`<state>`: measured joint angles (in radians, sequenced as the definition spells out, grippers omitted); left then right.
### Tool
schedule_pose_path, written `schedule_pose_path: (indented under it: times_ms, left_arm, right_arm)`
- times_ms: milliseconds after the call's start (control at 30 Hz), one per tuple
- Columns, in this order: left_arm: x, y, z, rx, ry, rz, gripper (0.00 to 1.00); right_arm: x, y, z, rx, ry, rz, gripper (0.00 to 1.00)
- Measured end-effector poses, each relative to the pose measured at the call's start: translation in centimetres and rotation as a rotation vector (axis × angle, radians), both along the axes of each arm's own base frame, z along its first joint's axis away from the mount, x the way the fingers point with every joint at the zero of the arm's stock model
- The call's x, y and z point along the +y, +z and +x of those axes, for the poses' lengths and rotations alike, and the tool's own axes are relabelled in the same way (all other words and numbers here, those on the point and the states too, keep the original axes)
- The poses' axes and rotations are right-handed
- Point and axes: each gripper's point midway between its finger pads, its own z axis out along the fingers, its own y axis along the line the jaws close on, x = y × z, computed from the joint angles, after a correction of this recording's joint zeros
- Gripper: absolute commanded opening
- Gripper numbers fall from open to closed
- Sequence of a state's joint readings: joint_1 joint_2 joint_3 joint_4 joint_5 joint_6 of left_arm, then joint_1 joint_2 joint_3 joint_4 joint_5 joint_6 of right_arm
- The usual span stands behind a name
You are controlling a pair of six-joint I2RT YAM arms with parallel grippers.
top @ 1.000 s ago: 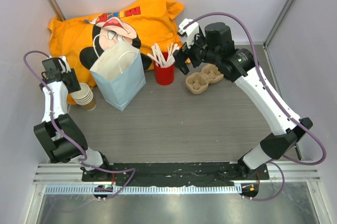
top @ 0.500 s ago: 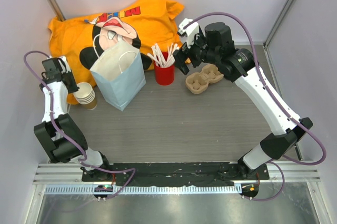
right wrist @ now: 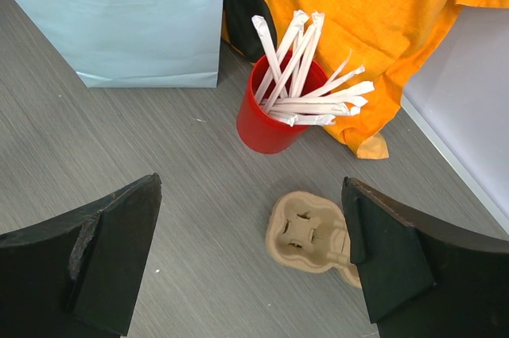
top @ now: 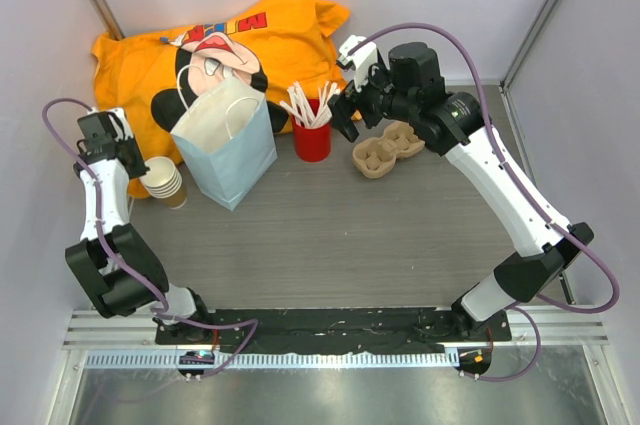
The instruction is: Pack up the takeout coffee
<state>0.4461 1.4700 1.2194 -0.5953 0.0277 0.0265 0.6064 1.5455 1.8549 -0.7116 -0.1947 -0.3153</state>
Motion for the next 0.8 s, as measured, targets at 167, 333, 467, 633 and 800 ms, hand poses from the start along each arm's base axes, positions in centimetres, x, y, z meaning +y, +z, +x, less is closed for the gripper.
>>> schedule_pose_path:
  times_ms: [167,333,467,633,800]
  left_arm:
    - [0.0,1.0,-0.1,-0.027,0.000,0.010,0.20]
    - [-0.1,1.2,-0.2,-0.032,-0.001,0.012,0.20]
    - [0.0,1.2,-0.2,-0.031,-0.003,0.009,0.20]
    - [-0.1,0.8,-0.3,-0.024,-0.007,0.001,0.20]
    - [-0.2,0.2,-0.3,-0.012,-0.010,-0.009,0.17]
  right_arm:
    - [0.1,-0.3,0.1,0.006,0.003,-0.002,0.99]
    - [0.3,-0.5,0.2,0.013,0.006,-0.004,0.99]
    - [0.3,-0.5,0.2,0.014,0.008,-0.003,0.99]
    - [0.3,-0.5,0.2,0.014,0.008,-0.003,0.99]
    - [0.3,-0.5,0.2,0.015,0.007,-0.002,0.99]
